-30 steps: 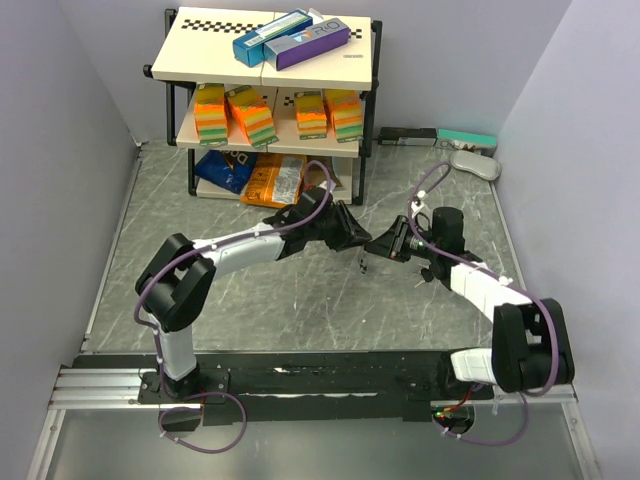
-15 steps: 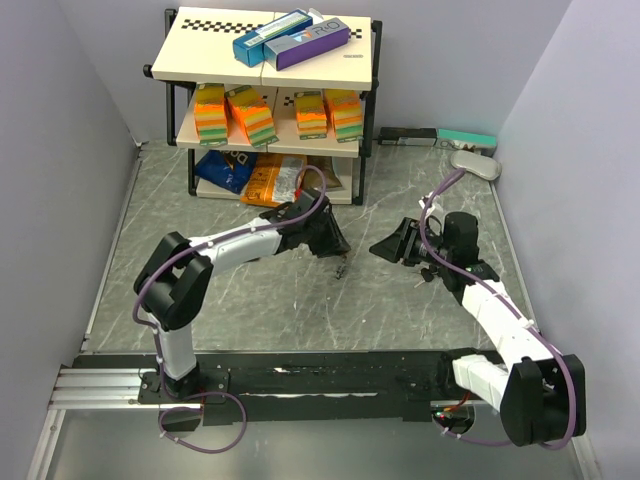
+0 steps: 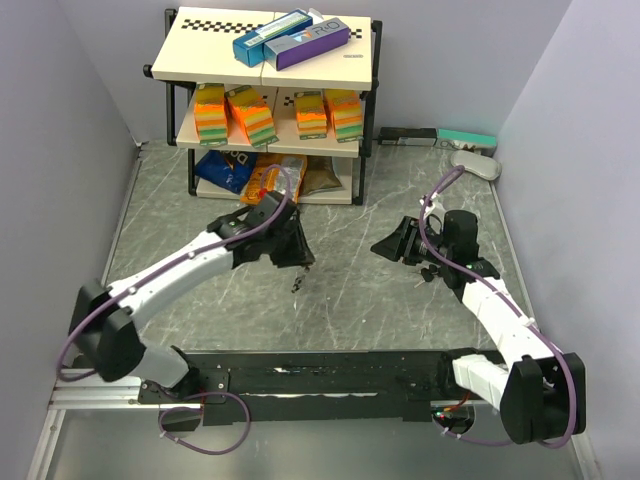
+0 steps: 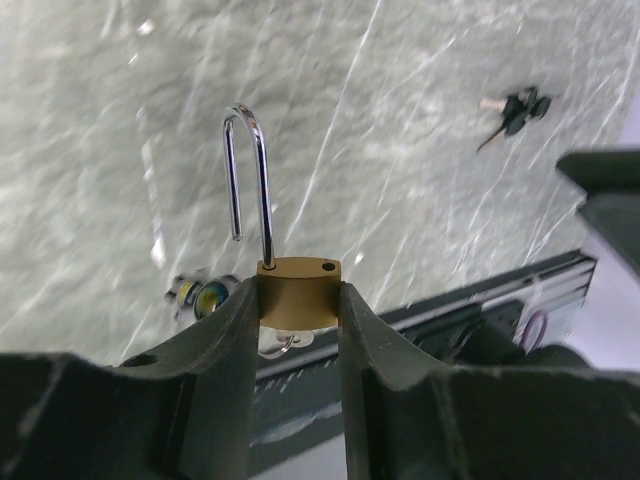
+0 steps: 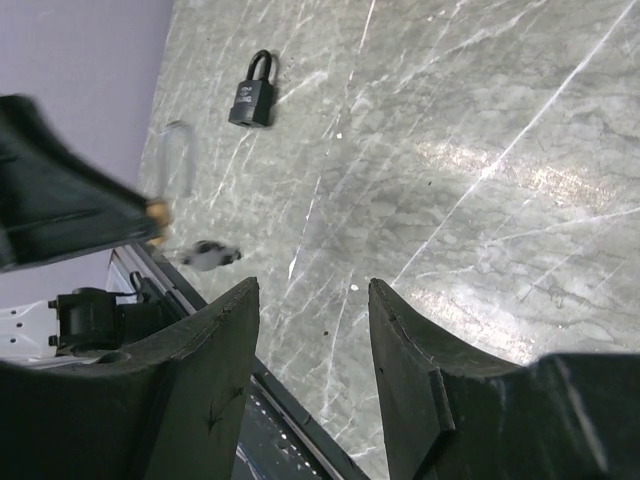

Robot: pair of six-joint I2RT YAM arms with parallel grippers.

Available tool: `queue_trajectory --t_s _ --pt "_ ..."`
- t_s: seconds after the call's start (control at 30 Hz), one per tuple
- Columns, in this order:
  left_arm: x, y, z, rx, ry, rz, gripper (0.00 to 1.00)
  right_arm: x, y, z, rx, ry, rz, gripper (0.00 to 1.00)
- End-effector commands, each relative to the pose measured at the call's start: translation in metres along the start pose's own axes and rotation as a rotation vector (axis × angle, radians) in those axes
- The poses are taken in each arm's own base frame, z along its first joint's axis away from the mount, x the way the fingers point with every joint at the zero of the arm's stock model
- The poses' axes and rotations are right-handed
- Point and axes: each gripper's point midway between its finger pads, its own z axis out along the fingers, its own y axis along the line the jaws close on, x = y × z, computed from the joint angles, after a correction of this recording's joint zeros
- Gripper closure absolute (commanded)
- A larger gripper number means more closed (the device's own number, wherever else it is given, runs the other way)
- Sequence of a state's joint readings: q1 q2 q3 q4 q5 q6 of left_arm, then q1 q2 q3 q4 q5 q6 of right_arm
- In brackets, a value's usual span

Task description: Unlock with the key

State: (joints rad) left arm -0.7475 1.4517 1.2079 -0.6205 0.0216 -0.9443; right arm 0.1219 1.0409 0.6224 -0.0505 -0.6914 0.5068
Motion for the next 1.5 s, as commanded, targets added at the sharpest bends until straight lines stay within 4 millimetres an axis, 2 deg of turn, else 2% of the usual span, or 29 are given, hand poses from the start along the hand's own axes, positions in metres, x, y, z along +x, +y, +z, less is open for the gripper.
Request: queue_trajectory --t_s 0.0,0.13,0.2,0.33,0.37,0.43,0.57,0.63,0.77,0.87,1.07,1.13,1.2,1.23,1.27,1.3,1.37,1.4,1.47 --pt "0.02 0.03 -0.032 -0.086 0.049 0.024 0.99 -0.012 0.005 0.002 -0.006 -0.023 -0.03 0.46" --pt "0.034 0.045 -0.042 -0.121 0.096 0.043 0.99 -0.013 0.003 0.002 0.003 -0.023 -0.032 0.46" --pt "0.044 0.059 -0.036 -0.163 0.136 0.064 0.99 -0.012 0.002 0.002 0.009 -0.019 -0.03 0.46" --pt "0.056 0.069 -0.015 -0.196 0.209 0.101 0.99 -0.012 0.001 0.004 0.012 -0.014 -0.027 0.46" --pt "0.052 0.066 -0.011 -0.195 0.201 0.108 0.99 -0.012 0.0 0.004 0.017 -0.012 -0.029 0.46" --pt "0.048 0.075 0.001 -0.247 0.194 0.143 0.99 -0.014 0.001 0.003 0.02 -0.012 -0.031 0.47" --pt "0.037 0.098 0.015 -0.355 0.176 0.176 0.99 -0.014 0.002 0.001 0.024 -0.015 -0.042 0.47" --pt "0.036 0.109 0.016 -0.384 0.176 0.175 0.99 -0.013 0.001 0.0 0.028 -0.017 -0.045 0.47" --pt "0.029 0.117 0.006 -0.37 0.127 0.172 0.99 -0.011 0.0 0.0 0.031 -0.016 -0.046 0.47" --pt "0.03 0.125 0.01 -0.37 0.13 0.18 0.99 -0.011 -0.001 0.001 0.028 -0.017 -0.039 0.47" --pt "0.026 0.122 0.035 -0.39 0.162 0.193 0.99 -0.011 -0.001 0.004 0.019 -0.008 -0.03 0.47" --pt "0.013 0.114 0.042 -0.401 0.143 0.197 0.99 -0.01 -0.001 0.003 0.021 -0.008 -0.031 0.47" --pt "0.01 0.118 0.056 -0.443 0.162 0.206 0.99 -0.01 0.0 0.002 0.022 -0.009 -0.037 0.47" --pt "0.001 0.109 0.06 -0.436 0.149 0.211 0.99 -0.01 -0.001 0.001 0.025 -0.01 -0.038 0.47" --pt "0.002 0.113 0.069 -0.458 0.169 0.222 0.99 -0.009 -0.001 0.0 0.03 -0.008 -0.039 0.47" --pt "-0.007 0.104 0.074 -0.447 0.154 0.226 0.99 -0.009 -0.001 0.0 0.03 -0.01 -0.043 0.47" --pt "-0.007 0.109 0.086 -0.482 0.181 0.251 0.99 -0.009 -0.001 -0.001 0.036 -0.01 -0.047 0.47" --pt "-0.016 0.101 0.091 -0.475 0.169 0.259 0.99 -0.009 -0.002 -0.002 0.038 -0.012 -0.048 0.47" --pt "-0.014 0.11 0.103 -0.519 0.209 0.286 0.99 -0.01 -0.001 -0.002 0.04 -0.012 -0.052 0.47"
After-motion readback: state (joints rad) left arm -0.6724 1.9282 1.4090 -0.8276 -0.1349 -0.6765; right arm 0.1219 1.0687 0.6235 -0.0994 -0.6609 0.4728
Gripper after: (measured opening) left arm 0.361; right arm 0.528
